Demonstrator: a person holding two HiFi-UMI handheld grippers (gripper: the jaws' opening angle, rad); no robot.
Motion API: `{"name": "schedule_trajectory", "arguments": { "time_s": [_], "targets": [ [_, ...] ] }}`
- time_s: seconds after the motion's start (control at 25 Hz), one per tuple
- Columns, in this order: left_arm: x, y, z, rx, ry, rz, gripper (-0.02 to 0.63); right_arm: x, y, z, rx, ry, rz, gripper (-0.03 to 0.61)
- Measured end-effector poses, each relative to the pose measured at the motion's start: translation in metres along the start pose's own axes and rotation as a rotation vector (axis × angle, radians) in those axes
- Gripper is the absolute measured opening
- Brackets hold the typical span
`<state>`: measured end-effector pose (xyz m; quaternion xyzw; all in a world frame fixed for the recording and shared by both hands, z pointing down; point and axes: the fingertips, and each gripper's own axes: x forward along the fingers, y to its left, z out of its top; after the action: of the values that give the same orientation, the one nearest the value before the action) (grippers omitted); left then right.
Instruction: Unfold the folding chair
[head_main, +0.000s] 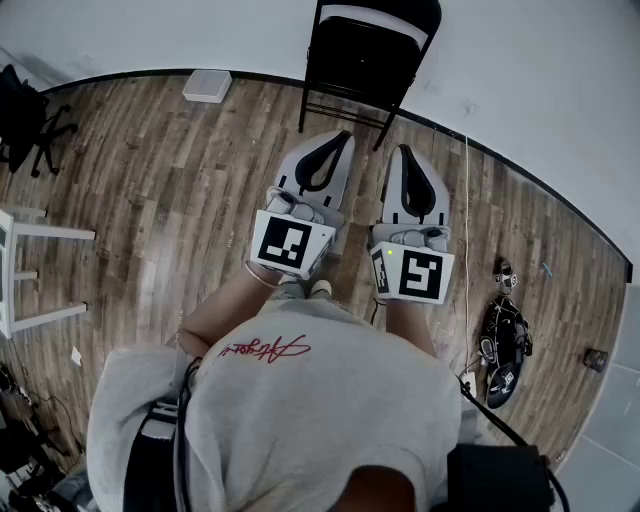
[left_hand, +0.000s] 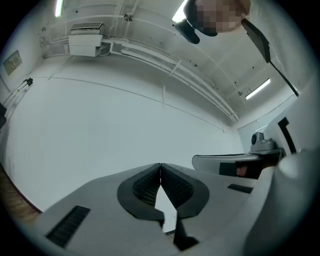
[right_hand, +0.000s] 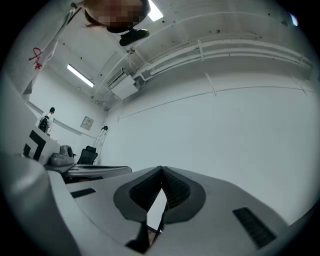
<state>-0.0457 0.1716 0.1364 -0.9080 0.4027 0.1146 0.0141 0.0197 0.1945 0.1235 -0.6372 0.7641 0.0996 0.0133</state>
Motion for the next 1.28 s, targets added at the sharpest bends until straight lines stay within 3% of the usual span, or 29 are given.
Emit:
{"name": "schedule_trajectory", "arguments": {
  "time_s": [0.76,1.04,1.28],
  "targets": [
    [-0.004,-0.015,0.003,0.011,-0.025,-0.030,0.017,-0.012,0.008,0.009,0.059,-0.048,0.031,0.017],
    [0.010,-0.020,-0.001,0.006,-0.024,0.001,0.017,-0.011,-0.008,0.003,0.059,-0.041,0.058,0.017],
    [0.026,-0.005,-0.021,-0.017,0.000,0.058,0.017,0.009,-0.019,-0.023,0.075,-0.003,0.086,0.017]
  ]
}}
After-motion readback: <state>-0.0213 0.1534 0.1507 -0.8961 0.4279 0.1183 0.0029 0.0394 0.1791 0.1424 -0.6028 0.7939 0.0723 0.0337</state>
